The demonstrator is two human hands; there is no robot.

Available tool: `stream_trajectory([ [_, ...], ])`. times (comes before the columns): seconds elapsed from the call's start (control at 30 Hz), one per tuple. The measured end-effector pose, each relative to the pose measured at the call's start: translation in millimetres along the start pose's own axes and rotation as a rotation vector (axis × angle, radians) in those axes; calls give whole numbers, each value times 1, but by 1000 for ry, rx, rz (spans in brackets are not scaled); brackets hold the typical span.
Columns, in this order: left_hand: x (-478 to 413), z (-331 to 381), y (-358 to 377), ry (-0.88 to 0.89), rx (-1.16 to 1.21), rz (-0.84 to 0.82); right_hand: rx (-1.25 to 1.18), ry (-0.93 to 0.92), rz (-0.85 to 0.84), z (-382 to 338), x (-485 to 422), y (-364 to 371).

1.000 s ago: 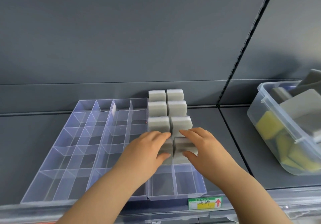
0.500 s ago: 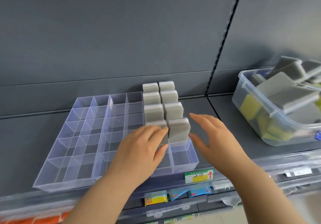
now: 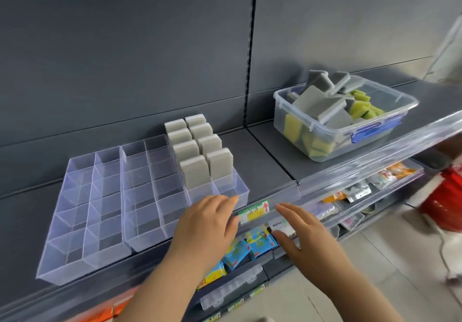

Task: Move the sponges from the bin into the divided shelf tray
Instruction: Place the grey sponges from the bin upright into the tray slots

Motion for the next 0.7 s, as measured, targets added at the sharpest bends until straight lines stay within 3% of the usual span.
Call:
stream_trajectory([
  [0.27,-74,87,43,208,-30,-19,65,194,133,98,27,-64],
  [0.47,-168,188,76,279,-6,57,130,179,227,204,5,-145],
  [0.7,-255,294,110,281,23,89,224,183,213,313,-7,-225],
])
Point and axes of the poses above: each hand's wrist, its own x-axis away from the middle knuckle, its own y-axis out of the palm, z = x × y, the point moved 2 cm from there along -x, towards the middle knuckle
